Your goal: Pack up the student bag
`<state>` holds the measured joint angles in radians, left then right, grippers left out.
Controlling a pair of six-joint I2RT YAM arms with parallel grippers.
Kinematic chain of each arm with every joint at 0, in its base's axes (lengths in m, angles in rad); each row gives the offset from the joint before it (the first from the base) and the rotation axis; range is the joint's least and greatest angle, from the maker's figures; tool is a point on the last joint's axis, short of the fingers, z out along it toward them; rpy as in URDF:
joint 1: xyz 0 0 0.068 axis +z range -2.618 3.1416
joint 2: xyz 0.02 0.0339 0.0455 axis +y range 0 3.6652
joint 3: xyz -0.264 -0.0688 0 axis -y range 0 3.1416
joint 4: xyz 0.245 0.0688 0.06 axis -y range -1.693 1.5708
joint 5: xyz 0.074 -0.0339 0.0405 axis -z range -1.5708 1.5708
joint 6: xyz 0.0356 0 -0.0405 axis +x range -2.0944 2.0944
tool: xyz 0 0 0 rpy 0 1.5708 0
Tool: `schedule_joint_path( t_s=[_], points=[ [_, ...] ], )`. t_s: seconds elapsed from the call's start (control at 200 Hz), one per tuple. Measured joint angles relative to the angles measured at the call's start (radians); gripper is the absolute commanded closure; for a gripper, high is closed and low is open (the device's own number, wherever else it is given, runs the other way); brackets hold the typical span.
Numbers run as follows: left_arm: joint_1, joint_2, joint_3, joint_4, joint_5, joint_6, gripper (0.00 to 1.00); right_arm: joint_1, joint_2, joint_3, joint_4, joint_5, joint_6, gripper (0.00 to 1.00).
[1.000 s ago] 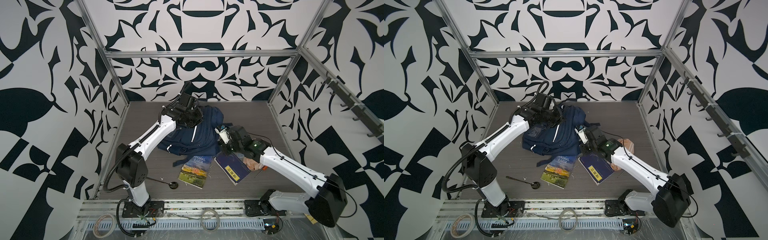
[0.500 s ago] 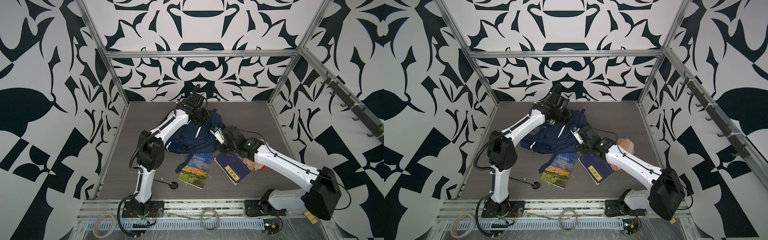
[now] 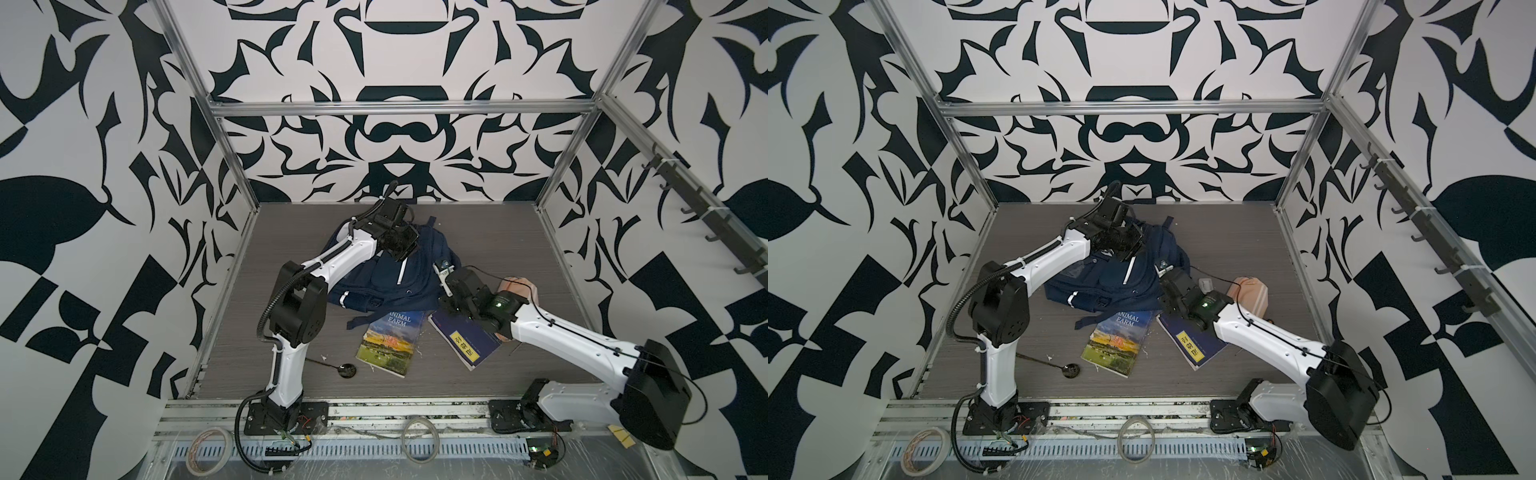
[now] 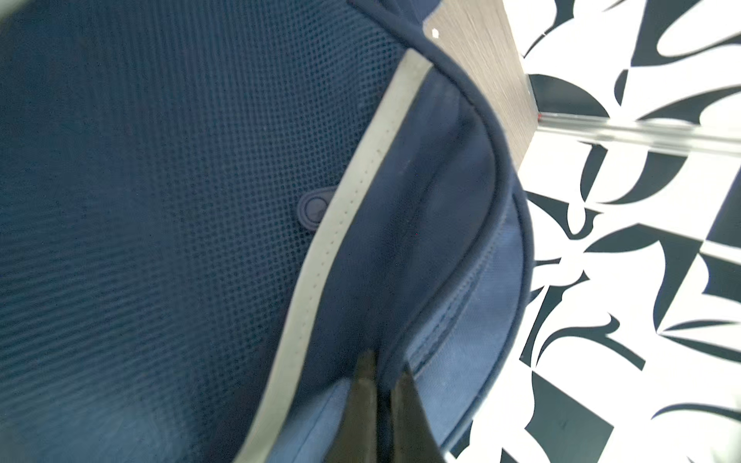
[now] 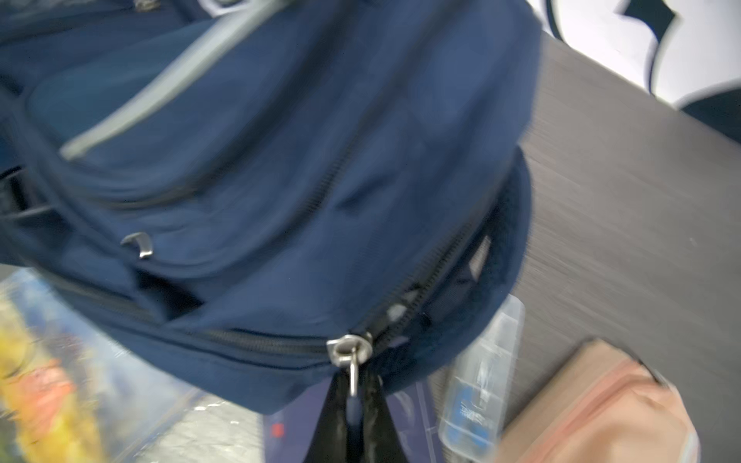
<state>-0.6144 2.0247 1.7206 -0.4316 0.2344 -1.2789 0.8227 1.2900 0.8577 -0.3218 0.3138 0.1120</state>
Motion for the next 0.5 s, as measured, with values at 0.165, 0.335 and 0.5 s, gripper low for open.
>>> schedule_joint_path(
  t_s=[0.165,0.335,0.5],
  points=[
    [0.010,0.027,0.048,-0.007,-0.014,-0.034,1.00,0.160,0.135,0.081,-0.015,0.014,-0.071,1.00],
    [0.006,0.079,0.120,-0.021,-0.009,-0.071,1.00,0.209,0.185,0.099,-0.032,0.058,-0.116,1.00],
    [0.004,0.097,0.137,-0.017,-0.007,-0.114,1.00,0.217,0.201,0.105,0.006,0.048,-0.098,1.00]
  ],
)
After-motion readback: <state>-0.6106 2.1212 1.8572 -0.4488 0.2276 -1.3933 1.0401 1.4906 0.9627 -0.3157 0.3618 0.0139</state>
